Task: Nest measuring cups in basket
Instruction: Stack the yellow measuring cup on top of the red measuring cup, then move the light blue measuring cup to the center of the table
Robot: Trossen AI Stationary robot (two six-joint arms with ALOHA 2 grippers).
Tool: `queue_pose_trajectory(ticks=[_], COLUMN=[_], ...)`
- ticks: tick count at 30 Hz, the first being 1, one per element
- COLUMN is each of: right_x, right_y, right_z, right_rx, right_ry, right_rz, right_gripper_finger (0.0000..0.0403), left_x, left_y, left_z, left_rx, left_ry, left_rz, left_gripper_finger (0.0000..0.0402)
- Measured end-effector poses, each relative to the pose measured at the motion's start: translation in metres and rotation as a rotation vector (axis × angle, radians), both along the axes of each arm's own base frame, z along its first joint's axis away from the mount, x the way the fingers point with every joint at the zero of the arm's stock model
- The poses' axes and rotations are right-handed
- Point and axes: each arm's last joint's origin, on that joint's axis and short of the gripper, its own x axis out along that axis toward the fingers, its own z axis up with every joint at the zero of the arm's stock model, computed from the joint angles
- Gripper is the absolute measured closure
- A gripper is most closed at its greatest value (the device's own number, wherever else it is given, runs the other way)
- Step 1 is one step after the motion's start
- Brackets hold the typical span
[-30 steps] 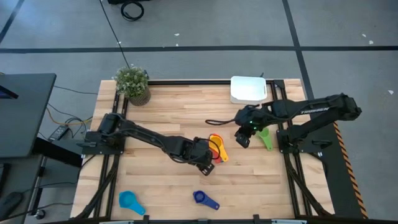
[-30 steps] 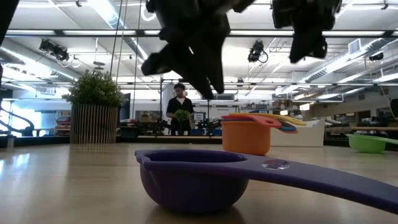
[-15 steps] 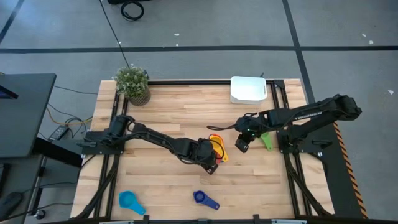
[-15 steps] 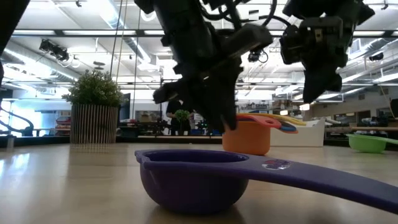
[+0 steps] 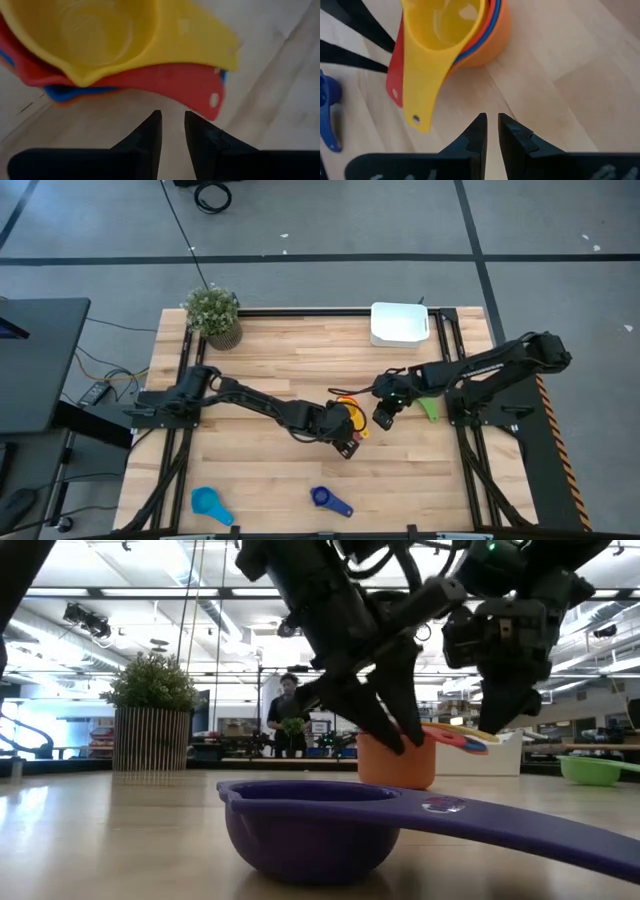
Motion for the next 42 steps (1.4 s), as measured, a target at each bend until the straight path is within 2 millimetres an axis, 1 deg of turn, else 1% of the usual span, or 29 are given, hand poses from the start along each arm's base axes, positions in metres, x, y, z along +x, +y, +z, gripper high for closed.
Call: queue_pose_trajectory(ticks=[3, 7, 14, 18, 22, 27, 33, 36, 37, 40, 42], right_x=[0.006, 0.016, 0.029, 0.029, 0.024, 0.012, -0.005, -0.013, -0.016, -0.025, -0.031], right_y=[0.001, 0.002, 0.005, 0.006, 0.006, 0.005, 0.004, 0.005, 0.006, 0.009, 0.010], right_z=[-0.007, -0.016, -0.024, -0.023, -0.018, -0.005, 0.017, 0.030, 0.035, 0.050, 0.058], right_rx=[0.003, 0.035, 0.092, 0.103, 0.073, 0.035, 0.023, 0.011, 0.003, -0.014, -0.021], right_ry=[-0.002, -0.018, -0.083, -0.085, -0.081, -0.072, -0.110, -0.172, -0.198, -0.245, -0.252], right_rz=[0.022, 0.046, 0.085, 0.099, 0.126, 0.152, 0.167, 0.212, 0.244, 0.313, 0.334], right_gripper_finger=[0.0351, 0.0351, 0.0351, 0.0351, 0.0351, 0.0359, 0.0368, 0.0372, 0.0373, 0.0378, 0.0383], left_x=[0.002, 0.005, 0.008, 0.009, 0.008, 0.004, -0.004, -0.011, -0.014, -0.028, -0.039], left_y=[0.001, 0.002, 0.007, 0.010, 0.011, 0.003, -0.005, -0.005, -0.004, -0.003, -0.003], left_z=[-0.004, -0.003, -0.001, -0.001, -0.001, -0.002, 0.009, 0.025, 0.032, 0.055, 0.066], left_rx=[-0.002, -0.004, 0.027, 0.050, 0.056, 0.050, 0.049, 0.051, 0.050, 0.058, 0.063], left_ry=[-0.008, -0.033, -0.065, -0.066, -0.052, -0.032, -0.007, -0.003, -0.007, 0.017, 0.054], left_rz=[0.002, 0.006, 0.013, 0.007, -0.003, -0.020, -0.040, -0.045, -0.045, -0.053, -0.066], left_gripper_finger=[0.0311, 0.0311, 0.0311, 0.0311, 0.0311, 0.0311, 0.0311, 0.0311, 0.0311, 0.0311, 0.0311])
